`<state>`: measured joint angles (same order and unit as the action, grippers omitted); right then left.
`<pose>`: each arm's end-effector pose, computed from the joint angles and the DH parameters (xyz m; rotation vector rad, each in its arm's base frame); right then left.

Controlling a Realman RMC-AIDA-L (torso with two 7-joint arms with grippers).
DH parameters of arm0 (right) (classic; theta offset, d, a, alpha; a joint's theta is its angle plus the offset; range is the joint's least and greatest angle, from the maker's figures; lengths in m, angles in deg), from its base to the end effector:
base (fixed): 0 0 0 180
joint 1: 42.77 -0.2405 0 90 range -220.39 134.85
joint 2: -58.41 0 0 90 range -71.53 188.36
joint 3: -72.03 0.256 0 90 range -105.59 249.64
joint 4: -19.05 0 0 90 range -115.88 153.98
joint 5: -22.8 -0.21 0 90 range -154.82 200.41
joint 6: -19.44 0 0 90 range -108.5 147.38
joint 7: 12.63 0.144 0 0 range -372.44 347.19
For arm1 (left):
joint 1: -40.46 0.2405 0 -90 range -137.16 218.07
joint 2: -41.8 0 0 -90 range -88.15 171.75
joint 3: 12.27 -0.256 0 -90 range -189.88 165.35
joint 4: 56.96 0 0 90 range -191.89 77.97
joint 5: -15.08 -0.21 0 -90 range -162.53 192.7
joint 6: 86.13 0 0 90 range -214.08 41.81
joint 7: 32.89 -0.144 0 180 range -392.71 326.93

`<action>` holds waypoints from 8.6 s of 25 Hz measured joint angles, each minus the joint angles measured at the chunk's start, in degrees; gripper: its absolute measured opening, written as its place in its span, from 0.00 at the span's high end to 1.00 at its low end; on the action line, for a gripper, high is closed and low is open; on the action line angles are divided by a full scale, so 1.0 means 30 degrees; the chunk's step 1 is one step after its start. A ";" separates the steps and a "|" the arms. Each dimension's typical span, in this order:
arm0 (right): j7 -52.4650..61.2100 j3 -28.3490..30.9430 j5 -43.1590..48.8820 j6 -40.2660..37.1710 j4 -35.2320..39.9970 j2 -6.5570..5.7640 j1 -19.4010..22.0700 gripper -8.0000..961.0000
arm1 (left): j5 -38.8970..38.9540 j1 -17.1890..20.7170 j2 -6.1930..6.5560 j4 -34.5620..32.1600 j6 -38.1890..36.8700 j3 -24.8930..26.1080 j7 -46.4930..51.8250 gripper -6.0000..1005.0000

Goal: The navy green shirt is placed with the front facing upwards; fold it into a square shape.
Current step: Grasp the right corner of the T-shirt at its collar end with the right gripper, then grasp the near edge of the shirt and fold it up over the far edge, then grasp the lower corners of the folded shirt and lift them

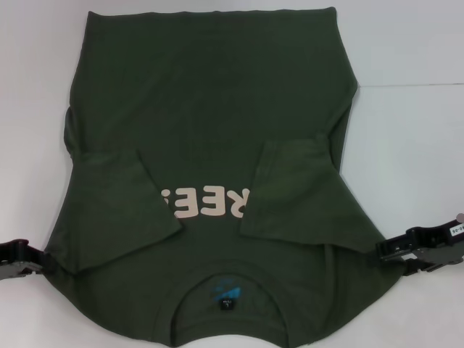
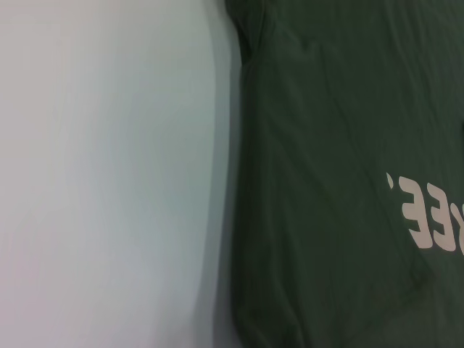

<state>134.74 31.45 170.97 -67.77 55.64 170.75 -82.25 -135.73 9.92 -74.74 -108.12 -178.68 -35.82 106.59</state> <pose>0.3021 0.3498 0.0256 -2.1802 2.0011 -0.0743 -0.3395 0.3120 0.0657 -2.0296 -1.9628 -0.2007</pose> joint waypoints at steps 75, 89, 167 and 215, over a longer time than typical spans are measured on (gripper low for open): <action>-0.4982 -0.2619 0.0441 -0.8330 -0.0027 -0.0421 -0.0355 0.97 | -0.1631 0.1333 0.0667 -0.0874 -0.8656 0.1954 -0.1866 0.95; -0.4715 0.4686 -0.1294 -0.6457 0.0149 -0.1687 -0.0673 0.97 | 0.3658 -0.0069 0.1518 0.0589 -0.6200 0.6231 -0.1665 0.94; -1.1912 0.4024 -1.2506 1.1046 -0.3685 0.1341 0.1147 0.17 | 1.6851 -0.2051 -0.1685 1.0214 1.2132 0.2996 -1.6351 0.18; -1.1126 0.3916 -1.2475 0.5402 -0.3378 -0.0362 0.4544 0.02 | 0.0661 -0.3424 0.0497 0.5387 0.9368 -0.0895 0.1364 0.12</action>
<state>101.36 43.20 133.54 -51.57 45.50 169.67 -68.62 -133.75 -0.35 -73.25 -91.95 -150.58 -38.51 110.68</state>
